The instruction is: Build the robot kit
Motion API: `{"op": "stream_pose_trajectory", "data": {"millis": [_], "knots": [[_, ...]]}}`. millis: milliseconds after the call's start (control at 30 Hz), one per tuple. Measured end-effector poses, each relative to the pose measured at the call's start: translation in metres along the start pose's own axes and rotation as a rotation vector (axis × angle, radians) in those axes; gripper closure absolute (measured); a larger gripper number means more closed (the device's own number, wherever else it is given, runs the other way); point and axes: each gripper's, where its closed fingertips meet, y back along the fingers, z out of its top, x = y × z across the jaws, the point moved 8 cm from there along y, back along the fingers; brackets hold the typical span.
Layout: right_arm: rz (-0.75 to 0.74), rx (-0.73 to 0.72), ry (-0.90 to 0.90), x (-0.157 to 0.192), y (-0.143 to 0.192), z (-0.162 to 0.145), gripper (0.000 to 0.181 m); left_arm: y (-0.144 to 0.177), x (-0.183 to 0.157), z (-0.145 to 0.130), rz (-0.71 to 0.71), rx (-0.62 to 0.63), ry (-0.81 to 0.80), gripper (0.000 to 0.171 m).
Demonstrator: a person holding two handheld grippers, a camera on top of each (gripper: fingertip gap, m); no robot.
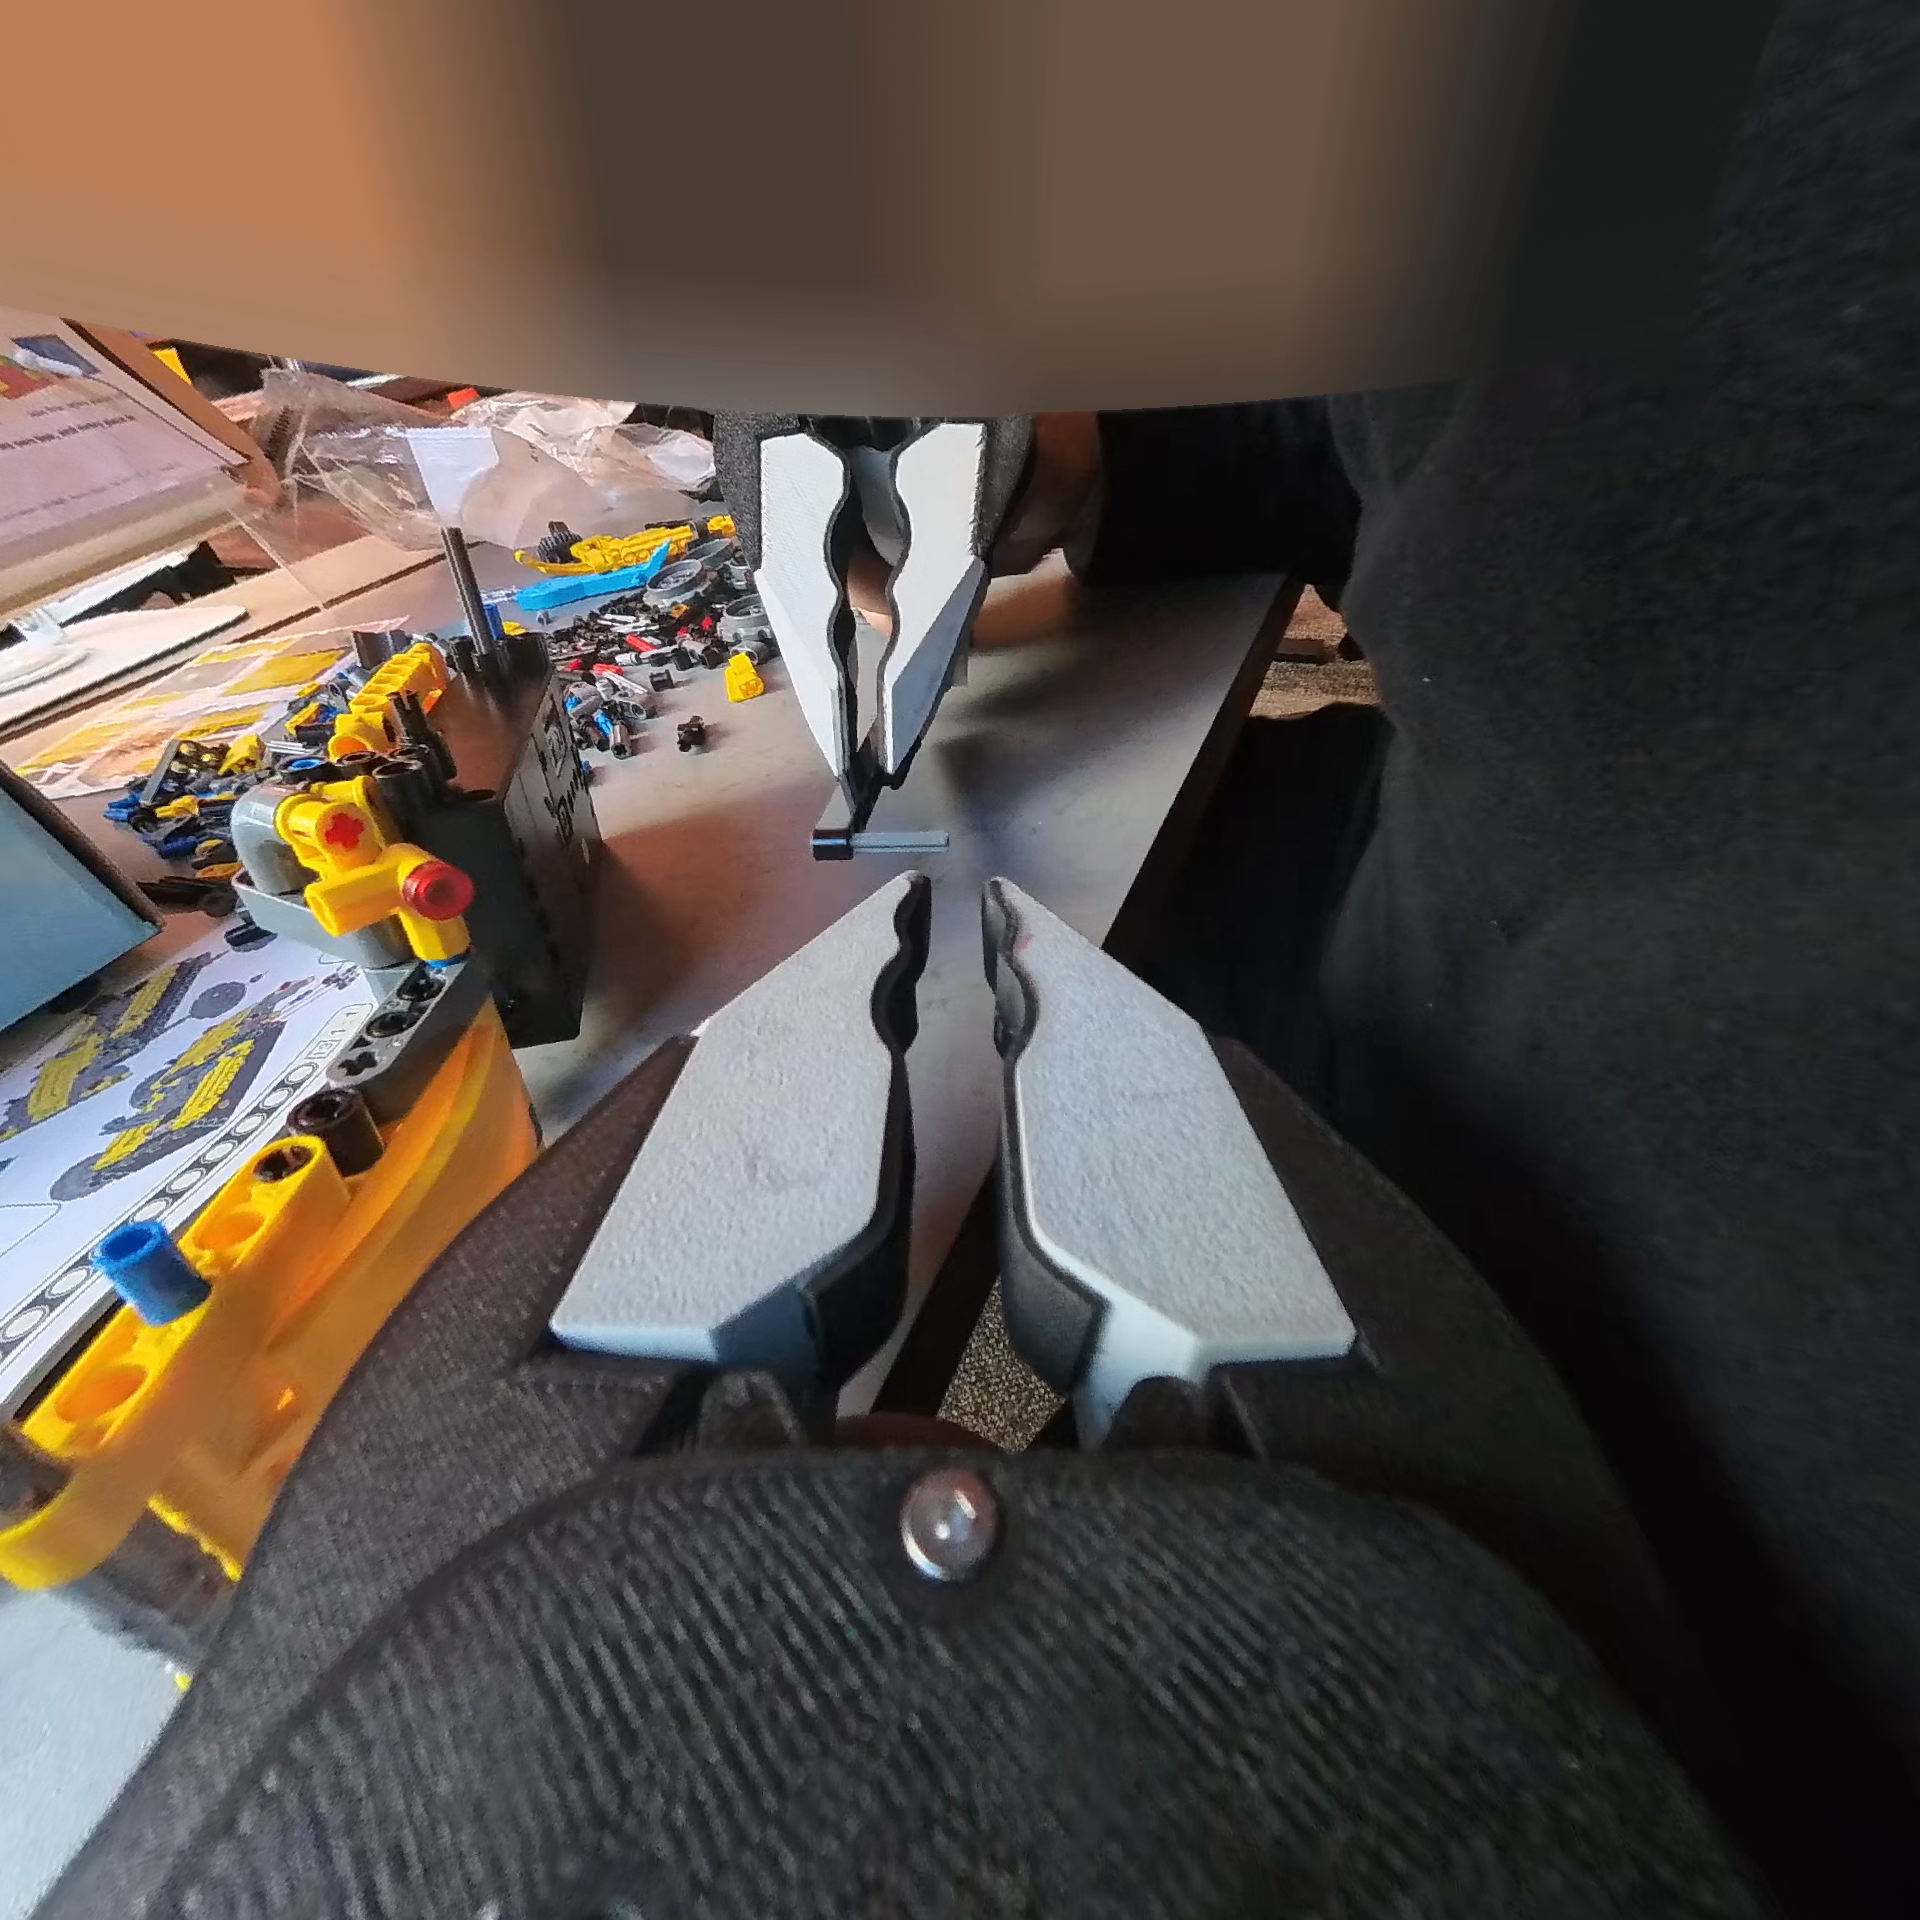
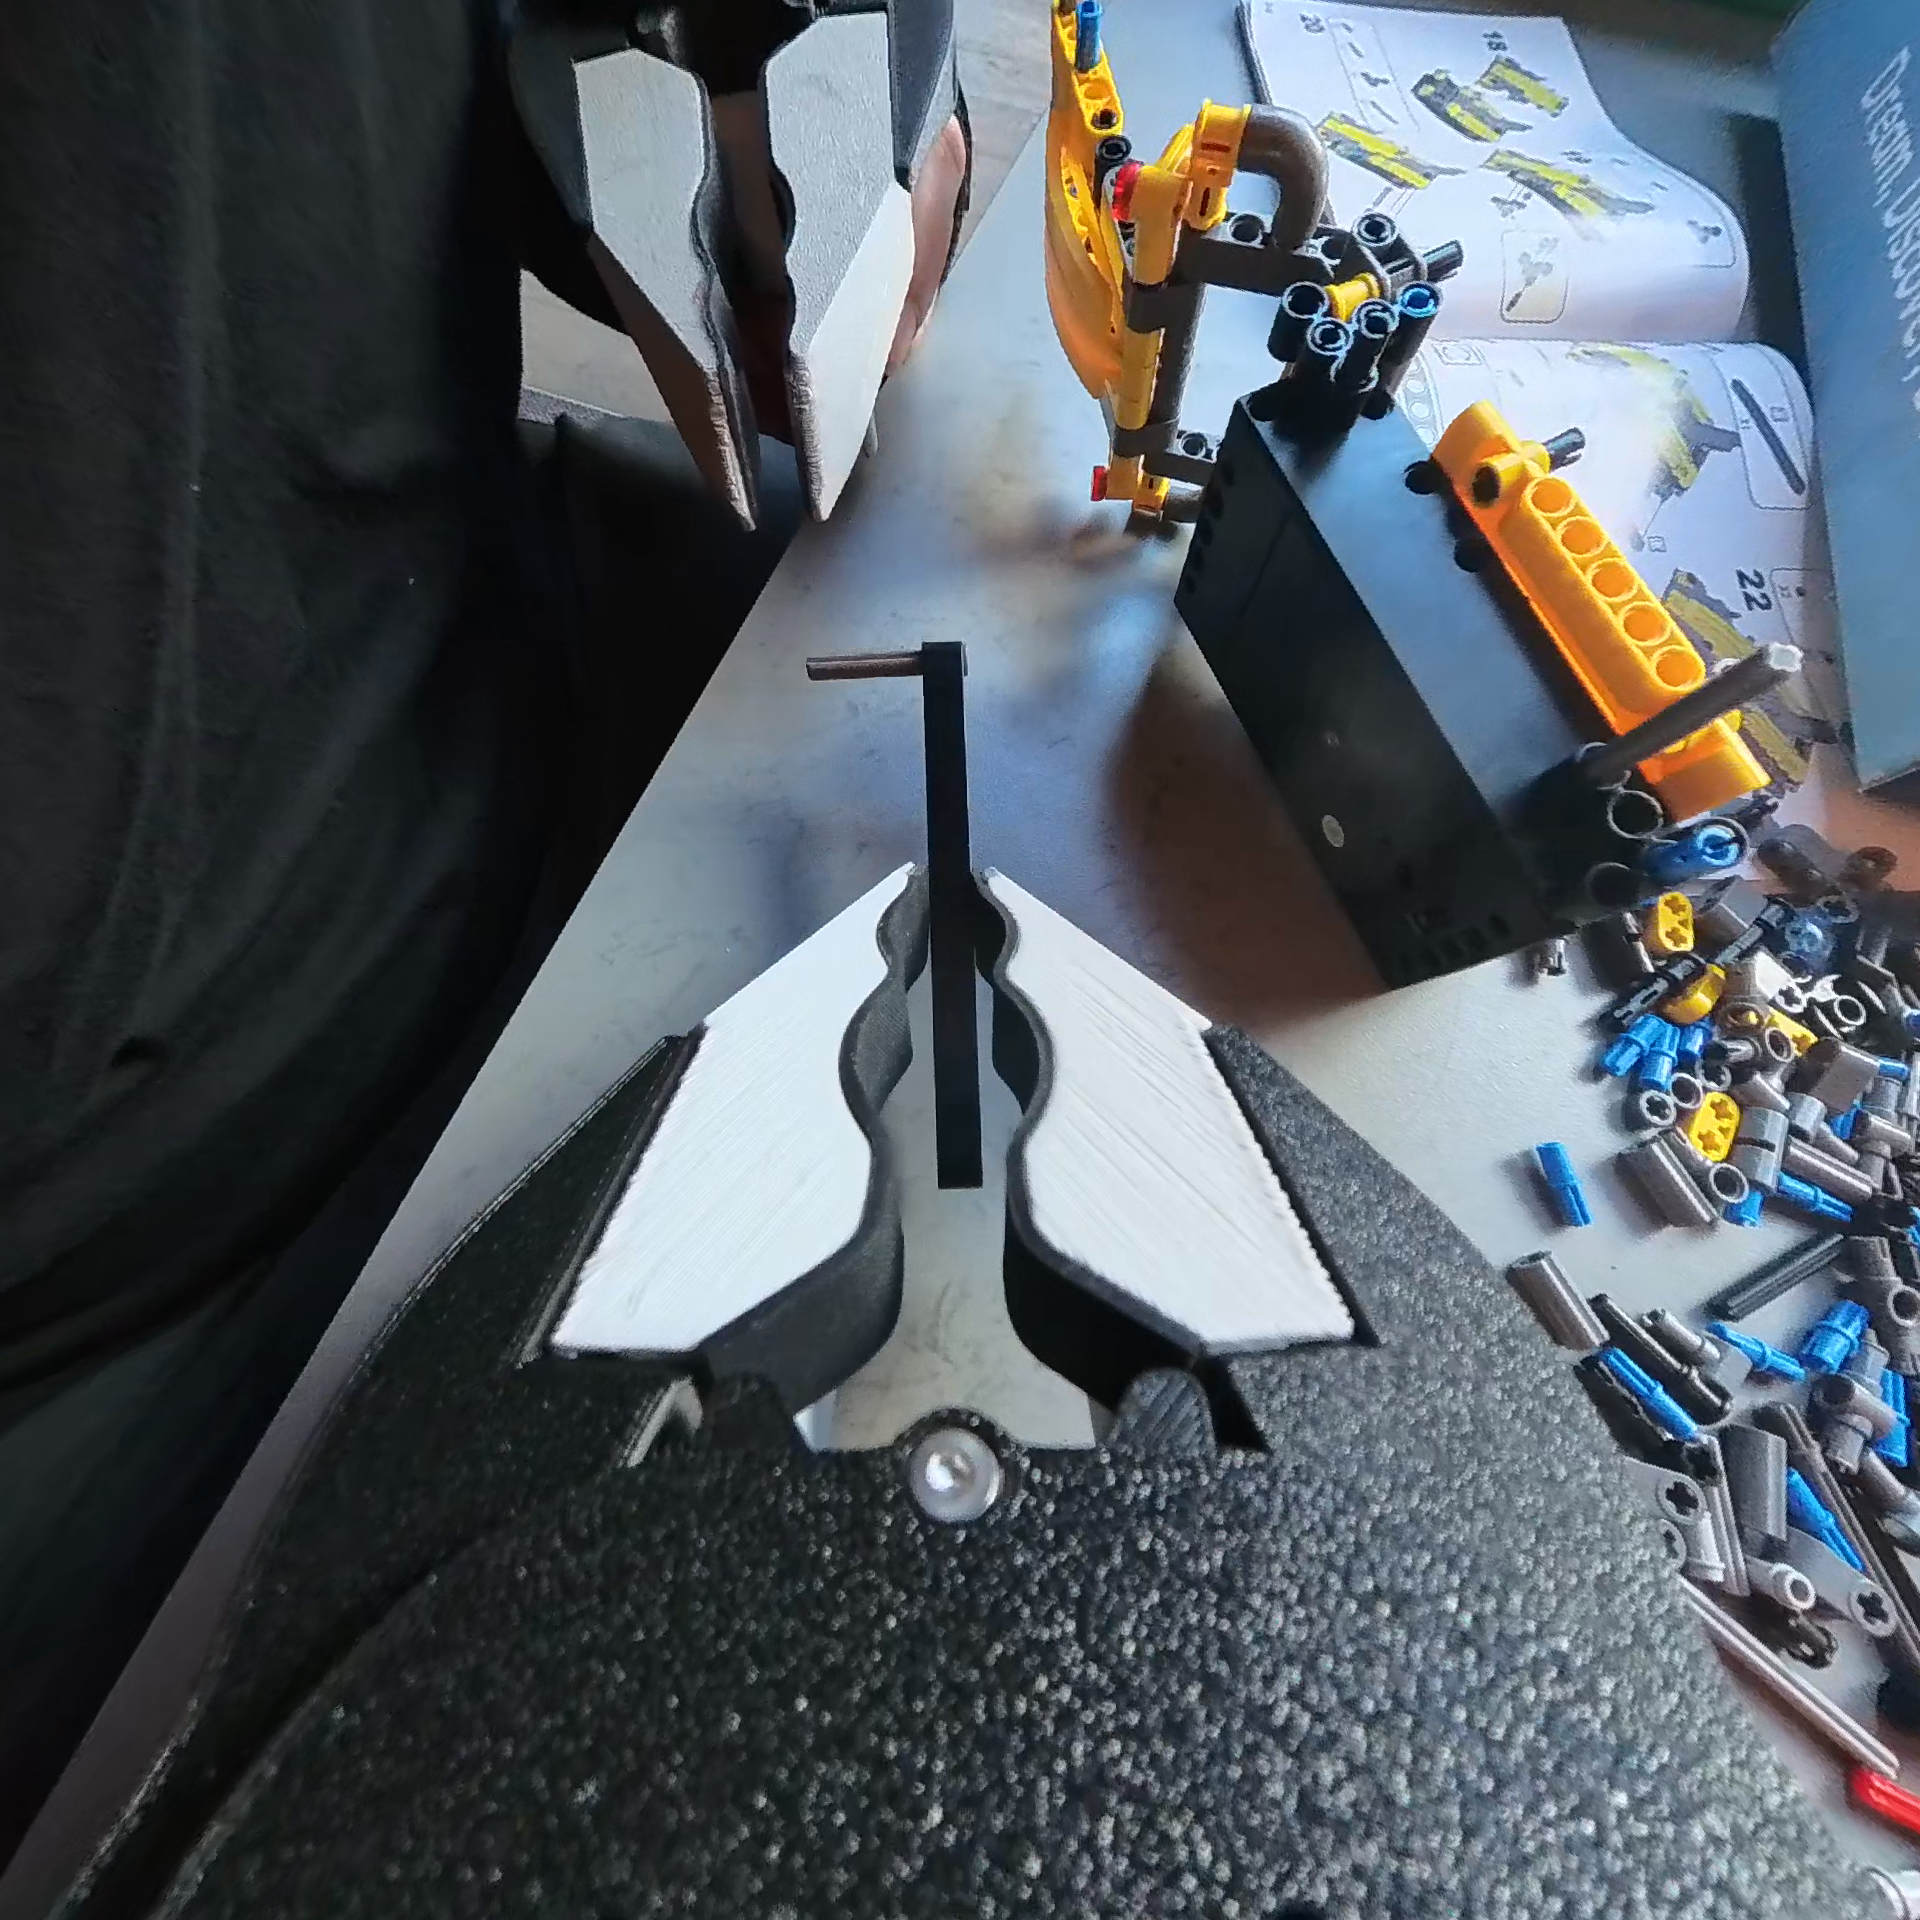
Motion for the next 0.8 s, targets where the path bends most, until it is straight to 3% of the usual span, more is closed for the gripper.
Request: {"op": "stream_pose_trajectory", "data": {"millis": [800], "knots": [[0.006, -0.002, -0.011, -0.0013, 0.0000, -0.0004, 0.174, 0.0002, 0.0002, -0.0002, -0.010, -0.001, 0.006, 0.169]]}}
